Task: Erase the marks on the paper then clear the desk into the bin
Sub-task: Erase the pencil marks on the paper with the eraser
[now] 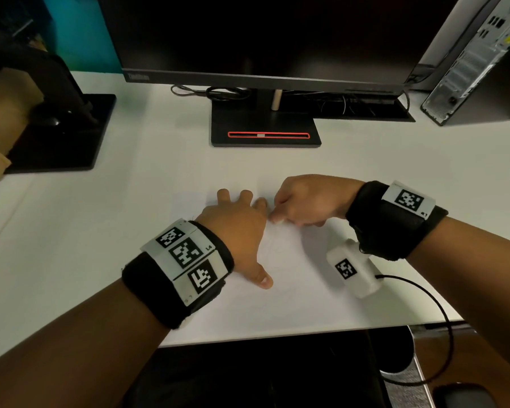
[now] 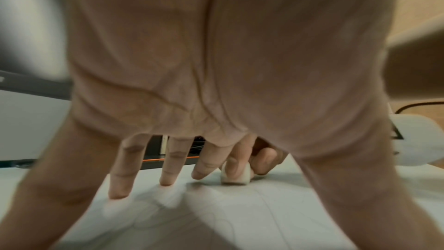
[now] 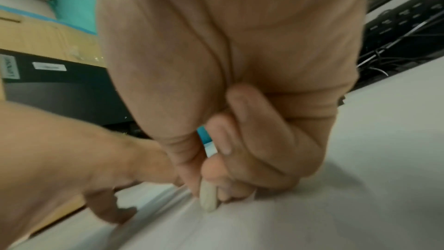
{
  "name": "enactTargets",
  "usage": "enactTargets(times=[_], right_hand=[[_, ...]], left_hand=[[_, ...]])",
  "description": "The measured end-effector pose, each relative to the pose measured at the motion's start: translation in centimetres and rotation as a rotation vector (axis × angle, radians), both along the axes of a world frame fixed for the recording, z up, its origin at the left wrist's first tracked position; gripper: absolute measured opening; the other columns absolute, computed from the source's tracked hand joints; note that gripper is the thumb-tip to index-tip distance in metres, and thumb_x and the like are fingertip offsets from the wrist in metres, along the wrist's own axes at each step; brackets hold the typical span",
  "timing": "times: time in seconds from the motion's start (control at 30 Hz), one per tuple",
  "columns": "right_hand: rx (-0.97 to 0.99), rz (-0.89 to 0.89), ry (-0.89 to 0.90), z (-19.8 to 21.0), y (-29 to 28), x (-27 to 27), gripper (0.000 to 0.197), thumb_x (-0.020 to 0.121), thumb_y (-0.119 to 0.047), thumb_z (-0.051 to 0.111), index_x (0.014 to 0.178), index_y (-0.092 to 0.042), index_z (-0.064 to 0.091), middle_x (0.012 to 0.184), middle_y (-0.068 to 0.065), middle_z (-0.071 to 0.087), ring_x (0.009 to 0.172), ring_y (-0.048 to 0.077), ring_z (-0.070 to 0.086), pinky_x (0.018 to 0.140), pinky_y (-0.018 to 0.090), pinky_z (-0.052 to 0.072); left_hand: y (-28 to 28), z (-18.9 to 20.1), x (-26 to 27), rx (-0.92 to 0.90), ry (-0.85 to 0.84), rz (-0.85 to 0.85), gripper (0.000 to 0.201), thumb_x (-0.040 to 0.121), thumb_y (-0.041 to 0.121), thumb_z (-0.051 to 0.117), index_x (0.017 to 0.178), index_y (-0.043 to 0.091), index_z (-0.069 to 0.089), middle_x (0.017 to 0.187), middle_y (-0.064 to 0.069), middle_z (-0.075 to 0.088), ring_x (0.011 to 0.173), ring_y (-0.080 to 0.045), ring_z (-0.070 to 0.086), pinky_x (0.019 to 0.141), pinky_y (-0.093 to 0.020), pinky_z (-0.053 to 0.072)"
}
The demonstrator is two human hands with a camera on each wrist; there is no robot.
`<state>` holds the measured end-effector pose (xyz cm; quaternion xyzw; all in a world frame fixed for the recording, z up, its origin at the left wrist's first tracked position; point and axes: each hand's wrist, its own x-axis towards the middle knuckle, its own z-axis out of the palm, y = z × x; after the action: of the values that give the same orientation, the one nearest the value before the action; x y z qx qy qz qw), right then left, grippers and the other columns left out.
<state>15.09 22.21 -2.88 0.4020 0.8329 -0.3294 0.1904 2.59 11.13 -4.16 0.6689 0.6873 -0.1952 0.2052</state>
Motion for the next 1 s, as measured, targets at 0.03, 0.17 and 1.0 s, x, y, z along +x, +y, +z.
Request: enactTargets(times=[0.03,0.17,1.0], right_hand=[[-0.016,-0.041,0.012,0.1,0.4,0.1,0.033,0.094,-0.027,0.060,0.067,-0.010,0.053,0.060,0.006,0.046,0.052,0.021,0.037,0.044,0.023,0.034],[0.040,-0.086,0.030,0.5,0.7,0.2,0.034,0.093,-0.025,0.060,0.064,-0.010,0.051,0.056,0.005,0.043,0.052,0.022,0.036,0.045,0.023,0.034],[0.127,-0.076,0.033,0.5,1.7,-0.4,0.033,0.092,-0.027,0.059,0.066,-0.009,0.051,0.060,0.009,0.045,0.053,0.023,0.040,0.052,0.028,0.038]], left_hand=[[0.0,0.0,0.0,0.001,0.004,-0.003,0.129,0.059,0.074,0.081,0.155,0.019,0.014,0.158,-0.004,0.021,0.141,-0.035,0.022,0.097,-0.047,0.049],[-0.2,0.0,0.1,0.010,0.022,-0.006,0.134,0.060,0.075,0.079,0.156,0.012,0.012,0.159,-0.006,0.021,0.142,-0.036,0.023,0.099,-0.048,0.048],[-0.6,0.2,0.0,-0.036,0.033,-0.014,0.129,0.066,0.078,0.073,0.157,0.005,0.015,0.166,-0.003,0.002,0.147,-0.036,0.013,0.099,-0.049,0.048]])
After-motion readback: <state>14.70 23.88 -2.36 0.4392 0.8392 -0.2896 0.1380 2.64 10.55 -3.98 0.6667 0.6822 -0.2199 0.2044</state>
